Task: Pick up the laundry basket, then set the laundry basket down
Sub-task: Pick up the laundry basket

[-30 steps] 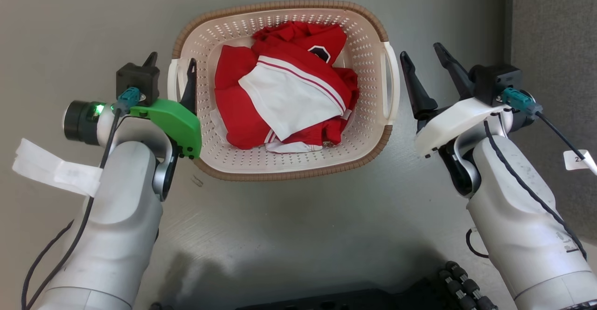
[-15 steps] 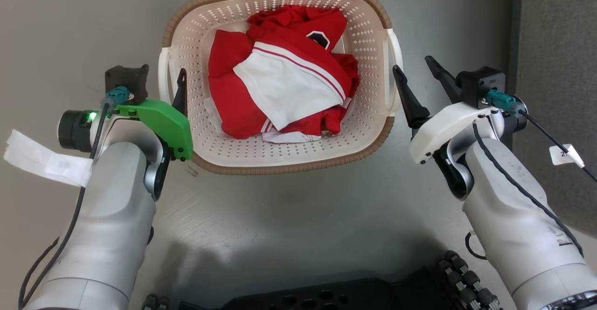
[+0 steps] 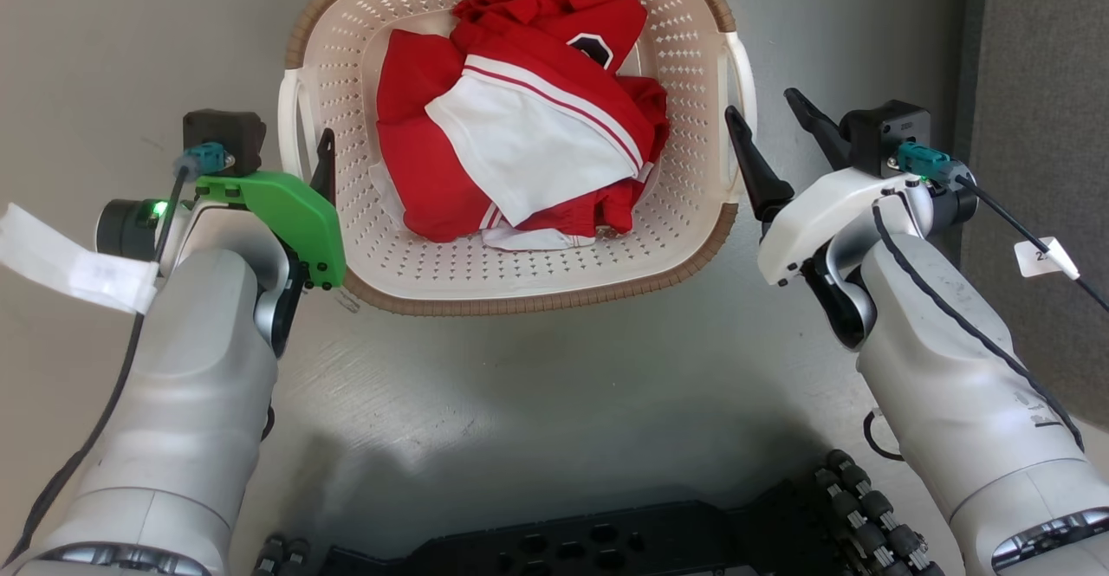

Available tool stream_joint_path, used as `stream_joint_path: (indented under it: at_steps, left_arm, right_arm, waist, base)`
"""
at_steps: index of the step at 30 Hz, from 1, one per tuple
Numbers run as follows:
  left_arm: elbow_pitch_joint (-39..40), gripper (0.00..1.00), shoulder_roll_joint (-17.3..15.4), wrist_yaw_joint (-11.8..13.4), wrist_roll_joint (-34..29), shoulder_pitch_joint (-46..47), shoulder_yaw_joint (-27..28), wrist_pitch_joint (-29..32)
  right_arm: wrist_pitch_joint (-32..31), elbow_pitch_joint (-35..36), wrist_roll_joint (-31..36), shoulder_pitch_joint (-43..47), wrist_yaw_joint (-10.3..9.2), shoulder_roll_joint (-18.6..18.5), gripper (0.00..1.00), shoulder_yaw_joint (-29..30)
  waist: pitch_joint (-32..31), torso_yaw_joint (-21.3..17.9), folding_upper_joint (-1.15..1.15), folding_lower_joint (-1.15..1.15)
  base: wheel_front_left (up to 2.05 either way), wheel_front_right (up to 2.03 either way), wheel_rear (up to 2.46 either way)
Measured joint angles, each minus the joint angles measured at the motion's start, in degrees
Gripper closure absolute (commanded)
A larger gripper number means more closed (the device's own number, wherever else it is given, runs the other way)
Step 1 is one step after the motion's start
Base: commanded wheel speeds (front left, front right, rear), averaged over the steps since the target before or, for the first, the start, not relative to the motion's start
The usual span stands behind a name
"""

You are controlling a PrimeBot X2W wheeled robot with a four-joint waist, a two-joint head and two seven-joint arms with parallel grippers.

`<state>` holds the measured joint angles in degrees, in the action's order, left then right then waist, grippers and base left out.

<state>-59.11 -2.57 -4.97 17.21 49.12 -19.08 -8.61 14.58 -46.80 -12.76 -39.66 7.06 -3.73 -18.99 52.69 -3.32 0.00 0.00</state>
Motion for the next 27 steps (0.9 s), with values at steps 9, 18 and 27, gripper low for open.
stream_joint_path:
  at_steps: [9,18,27]
  left_arm:
    - [-2.86,1.0,1.7,-0.63,1.24,2.66,-0.12,1.0]
    - [-4.8,1.0,1.79,-1.08,1.83,3.93,-0.15,0.89]
    - [-7.32,1.0,2.29,-1.6,2.65,4.09,-1.19,0.74]
  right_arm:
    - [0.35,-1.91,-1.98,-1.32,0.48,1.31,1.0,-0.33]
    - [0.52,-3.13,-2.4,-2.31,0.51,1.37,1.0,-0.57]
    - [0.49,-7.51,-2.5,-3.24,0.51,1.57,1.0,-1.75]
  waist:
    - [0.66,0.09,0.0,0.0]
    - [0.66,0.08,0.0,0.0]
    - [-0.9,0.07,0.0,0.0]
  base:
    - [0.0,0.0,0.0]
    - [0.0,0.0,0.0]
    - [0.0,0.0,0.0]
